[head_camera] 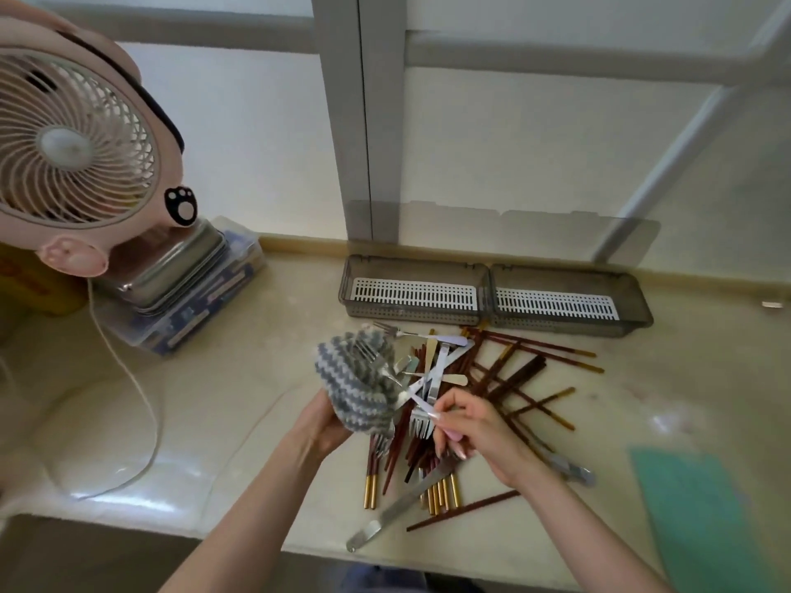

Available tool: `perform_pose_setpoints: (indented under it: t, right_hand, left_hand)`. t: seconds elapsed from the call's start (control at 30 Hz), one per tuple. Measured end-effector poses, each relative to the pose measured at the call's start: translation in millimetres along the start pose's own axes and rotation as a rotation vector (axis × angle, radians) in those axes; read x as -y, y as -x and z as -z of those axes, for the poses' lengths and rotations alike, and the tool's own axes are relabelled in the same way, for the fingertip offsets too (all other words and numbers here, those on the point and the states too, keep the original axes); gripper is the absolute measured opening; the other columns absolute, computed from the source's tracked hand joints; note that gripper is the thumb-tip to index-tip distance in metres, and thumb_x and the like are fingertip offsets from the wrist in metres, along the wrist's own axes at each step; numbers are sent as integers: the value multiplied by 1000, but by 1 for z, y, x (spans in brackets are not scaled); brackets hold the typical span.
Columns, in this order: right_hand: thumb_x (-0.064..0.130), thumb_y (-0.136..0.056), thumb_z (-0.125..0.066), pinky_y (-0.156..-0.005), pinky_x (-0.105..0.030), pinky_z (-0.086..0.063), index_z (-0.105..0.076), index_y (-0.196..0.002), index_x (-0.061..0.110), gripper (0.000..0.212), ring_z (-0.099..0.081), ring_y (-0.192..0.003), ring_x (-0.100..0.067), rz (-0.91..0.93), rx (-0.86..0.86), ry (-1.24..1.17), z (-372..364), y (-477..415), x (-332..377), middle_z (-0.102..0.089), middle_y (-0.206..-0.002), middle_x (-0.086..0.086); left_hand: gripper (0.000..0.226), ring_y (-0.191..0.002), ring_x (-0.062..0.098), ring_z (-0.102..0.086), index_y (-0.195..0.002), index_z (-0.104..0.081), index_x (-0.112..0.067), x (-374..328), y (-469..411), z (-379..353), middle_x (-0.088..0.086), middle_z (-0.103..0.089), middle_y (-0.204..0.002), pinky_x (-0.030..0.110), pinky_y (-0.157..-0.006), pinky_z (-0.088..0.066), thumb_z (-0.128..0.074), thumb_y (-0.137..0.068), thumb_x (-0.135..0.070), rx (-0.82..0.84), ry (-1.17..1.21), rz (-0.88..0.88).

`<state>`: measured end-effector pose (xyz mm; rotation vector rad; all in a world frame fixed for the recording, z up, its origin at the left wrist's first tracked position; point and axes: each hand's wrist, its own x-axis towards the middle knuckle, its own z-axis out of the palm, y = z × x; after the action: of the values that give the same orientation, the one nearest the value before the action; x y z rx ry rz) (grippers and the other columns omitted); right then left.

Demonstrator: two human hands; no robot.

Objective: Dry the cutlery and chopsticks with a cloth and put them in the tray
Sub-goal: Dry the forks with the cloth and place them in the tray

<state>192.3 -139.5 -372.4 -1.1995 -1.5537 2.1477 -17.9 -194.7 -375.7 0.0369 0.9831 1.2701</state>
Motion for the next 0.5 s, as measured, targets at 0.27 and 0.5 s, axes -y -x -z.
perform_pose_setpoints:
  t: [0.27,0.5]
  right_hand:
    - [25,-97,-51,-44,-17,-34,-64,-97,10,20,-38,-35,-7,19,82,150,0,2,3,-47,-44,2]
    - [23,-99,-47,-53,-27,-32,-69,-88,17,25,-29,-35,-6,54,25,213,5,2,9,-38,-40,10]
  left_hand:
    - [26,-86,26,-67,-117,-52,7,20,-12,-40,20,-66,-100,31,-68,-58,-39,-94,4,-160,-249,-150]
    - [15,-79,24,-65,-93,-61,0,13,-23,-36,13,-66,-87,26,-64,-58,-46,-92,4,-339,-586,-335]
